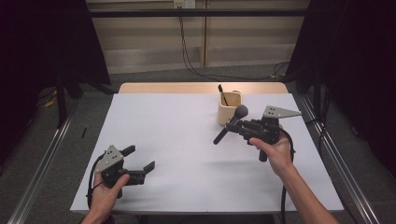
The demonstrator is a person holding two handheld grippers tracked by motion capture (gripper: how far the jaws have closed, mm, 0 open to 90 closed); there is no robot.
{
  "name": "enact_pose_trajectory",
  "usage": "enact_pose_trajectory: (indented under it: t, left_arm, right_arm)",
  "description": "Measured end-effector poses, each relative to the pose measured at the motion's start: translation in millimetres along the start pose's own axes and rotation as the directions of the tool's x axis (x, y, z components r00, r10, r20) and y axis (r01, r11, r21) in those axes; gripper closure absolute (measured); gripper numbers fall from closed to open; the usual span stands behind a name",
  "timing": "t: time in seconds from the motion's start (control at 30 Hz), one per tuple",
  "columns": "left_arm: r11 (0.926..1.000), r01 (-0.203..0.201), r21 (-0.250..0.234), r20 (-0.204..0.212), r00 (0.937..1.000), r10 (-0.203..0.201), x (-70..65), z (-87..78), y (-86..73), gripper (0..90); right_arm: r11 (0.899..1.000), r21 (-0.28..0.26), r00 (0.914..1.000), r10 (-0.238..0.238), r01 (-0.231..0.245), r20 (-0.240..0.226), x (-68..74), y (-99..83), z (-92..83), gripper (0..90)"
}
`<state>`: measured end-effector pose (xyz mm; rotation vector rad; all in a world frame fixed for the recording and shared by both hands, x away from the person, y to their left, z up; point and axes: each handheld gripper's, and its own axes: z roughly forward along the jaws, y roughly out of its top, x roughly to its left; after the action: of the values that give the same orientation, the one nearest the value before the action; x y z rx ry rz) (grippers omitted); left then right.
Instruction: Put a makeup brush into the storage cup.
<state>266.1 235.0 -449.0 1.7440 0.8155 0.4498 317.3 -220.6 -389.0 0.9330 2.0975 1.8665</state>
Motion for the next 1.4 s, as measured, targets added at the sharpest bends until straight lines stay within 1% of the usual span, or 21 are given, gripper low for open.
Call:
enact_pose_trajectory:
  t: [0.07, 0.13, 0.17, 0.2, 0.23, 0.3, 0.37, 0.5, 0.63, 0.67, 0.7, 0.77, 0.8, 0.83, 0.9, 0.93, 1.0, 1.07, 1.17, 1.27, 1.4]
  left_arm:
    - [1.0000, 0.001, -0.008, -0.017, 0.9999, -0.001, 2.3, -1.5, 0.6, 3.6]
    - [0.9999, 0.006, -0.016, -0.013, 0.9999, -0.006, 4.3, -3.3, 0.6, 3.6]
    - [0.9998, 0.008, -0.019, -0.018, 0.9998, -0.008, 4.4, -4.1, 0.5, 3.6]
    - [0.9999, 0.000, -0.014, -0.023, 0.9997, 0.000, 4.7, -4.8, 0.3, 3.6]
    - [0.9999, -0.004, -0.012, -0.023, 0.9997, 0.003, 5.0, -5.3, 0.2, 3.6]
    - [0.9998, 0.013, -0.011, -0.023, 0.9996, -0.013, 4.0, -6.1, -0.2, 3.6]
    - [0.9999, 0.006, -0.013, -0.017, 0.9998, -0.007, 3.3, -7.1, -0.4, 3.6]
    - [0.9999, -0.005, -0.014, -0.022, 0.9997, 0.005, 1.9, -9.2, 0.3, 3.6]
    - [0.9999, 0.000, -0.017, -0.023, 0.9997, 0.000, 1.7, -9.4, -0.3, 3.6]
    - [0.9998, 0.003, -0.022, -0.021, 0.9998, -0.003, 1.6, -9.6, -0.3, 3.6]
    - [0.9997, 0.003, -0.023, -0.016, 0.9999, -0.004, 1.6, -9.8, -0.2, 3.7]
    - [0.9998, -0.013, -0.018, -0.024, 0.9996, 0.013, 1.3, -10.8, 0.4, 4.1]
    - [0.9997, -0.014, -0.019, -0.022, 0.9997, 0.014, 1.5, -11.0, 0.5, 4.1]
    - [0.9997, -0.004, -0.024, -0.020, 0.9998, 0.003, 1.2, -11.3, 0.4, 4.0]
    - [0.9998, -0.012, -0.018, -0.023, 0.9997, 0.012, 1.9, -11.6, 0.3, 4.0]
    - [0.9998, -0.008, -0.020, -0.023, 0.9997, 0.008, 2.0, -11.7, 0.3, 4.1]
    - [0.9998, -0.014, -0.012, -0.026, 0.9996, 0.014, 2.3, -12.0, 0.1, 4.1]
    - [0.9999, 0.001, -0.012, -0.021, 0.9998, -0.001, 2.0, -12.0, -0.5, 4.5]
    - [1.0000, -0.004, -0.007, -0.018, 0.9998, 0.004, 2.6, -12.2, -0.8, 4.5]
    - [1.0000, -0.003, -0.009, -0.022, 0.9998, 0.002, 3.1, -12.6, -0.7, 3.8]
    - [0.9999, 0.000, -0.012, -0.020, 0.9998, 0.000, 2.2, -12.8, -0.6, 3.6]
  right_arm:
    - [1.000, 0.000, 1.0000, -0.001, 0.001, 0.004, -1.7, 1.4, 0.2, 72.1]
    - [1.000, 0.007, 0.9999, -0.006, 0.006, 0.013, -3.0, 3.1, 0.3, 72.1]
    - [1.000, 0.005, 0.9999, -0.007, 0.007, 0.014, -3.7, 3.8, 0.3, 72.1]
    - [1.000, 0.007, 0.9998, -0.011, 0.011, 0.017, -4.4, 4.8, 0.2, 72.1]
    - [1.000, 0.004, 0.9997, -0.012, 0.012, 0.020, -5.3, 6.1, 0.4, 72.1]
    - [1.000, 0.006, 0.9996, -0.014, 0.013, 0.026, -6.8, 7.9, 0.6, 72.1]
    - [1.000, 0.009, 0.9994, -0.013, 0.013, 0.031, -8.5, 9.8, 1.0, 72.1]
    - [1.000, 0.003, 0.9990, -0.007, 0.007, 0.044, -13.2, 13.3, 0.8, 72.1]
    - [1.000, -0.001, 0.9980, 0.001, -0.001, 0.063, -18.7, 18.5, -1.0, 72.1]
    - [1.000, 0.001, 0.9971, 0.002, -0.002, 0.076, -20.3, 20.1, -1.6, 72.1]
    - [1.000, -0.001, 0.9966, 0.011, -0.011, 0.082, -21.6, 21.2, -2.2, 72.1]
    - [1.000, -0.002, 0.9960, 0.013, -0.013, 0.088, -24.8, 23.6, -3.4, 72.1]
    - [1.000, -0.003, 0.9945, 0.019, -0.018, 0.103, -27.1, 25.5, -4.8, 72.1]
    - [1.000, -0.005, 0.9940, 0.021, -0.020, 0.107, -27.8, 26.1, -5.2, 72.1]
    - [1.000, -0.012, 0.9928, 0.016, -0.015, 0.119, -30.8, 30.0, -6.6, 72.1]
    - [1.000, -0.011, 0.9923, 0.012, -0.011, 0.124, -31.6, 32.0, -7.2, 72.1]
    - [1.000, -0.015, 0.9918, 0.006, -0.005, 0.128, -32.6, 35.8, -8.1, 72.1]
    - [1.000, -0.019, 0.9908, -0.002, 0.005, 0.135, -33.4, 40.5, -9.3, 72.1]
    - [0.999, -0.029, 0.9903, -0.014, 0.018, 0.139, -33.5, 48.4, -11.7, 72.1]
    - [0.999, -0.027, 0.9874, -0.033, 0.038, 0.155, -34.3, 56.7, -13.0, 72.1]
    - [0.998, -0.020, 0.9850, -0.054, 0.058, 0.164, -36.9, 65.1, -12.4, 72.1]
